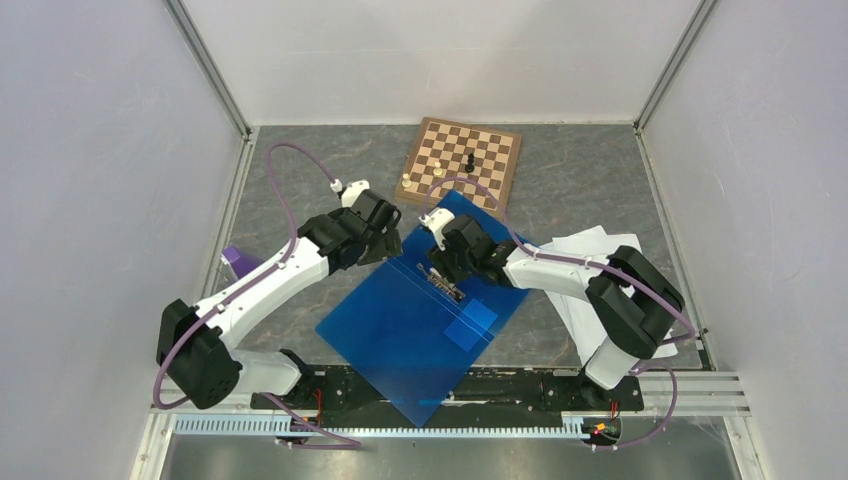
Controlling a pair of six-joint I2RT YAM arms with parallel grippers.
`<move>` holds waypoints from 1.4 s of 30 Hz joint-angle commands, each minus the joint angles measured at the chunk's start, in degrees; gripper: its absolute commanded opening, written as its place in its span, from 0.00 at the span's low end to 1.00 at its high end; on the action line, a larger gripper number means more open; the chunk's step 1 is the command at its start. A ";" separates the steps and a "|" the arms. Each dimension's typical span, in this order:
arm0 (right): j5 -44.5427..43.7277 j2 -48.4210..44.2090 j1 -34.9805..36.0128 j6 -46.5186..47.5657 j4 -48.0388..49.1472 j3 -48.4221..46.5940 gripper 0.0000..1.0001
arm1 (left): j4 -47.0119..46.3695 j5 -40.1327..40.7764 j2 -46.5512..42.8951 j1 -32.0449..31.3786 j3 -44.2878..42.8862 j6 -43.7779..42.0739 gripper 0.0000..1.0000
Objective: Put the files into the folder
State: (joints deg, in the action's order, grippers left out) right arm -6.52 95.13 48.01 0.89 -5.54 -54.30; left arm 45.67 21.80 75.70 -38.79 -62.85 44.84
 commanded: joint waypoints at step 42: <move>-0.35 1.47 0.84 -40.07 0.27 0.77 0.06 | -0.76 0.61 -3.84 -0.02 4.67 0.42 0.90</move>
State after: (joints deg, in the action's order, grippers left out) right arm -0.86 97.84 47.88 -31.18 -6.44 -53.45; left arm 46.41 21.93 73.78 -38.81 -58.39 44.86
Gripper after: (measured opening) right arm 0.164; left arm 0.898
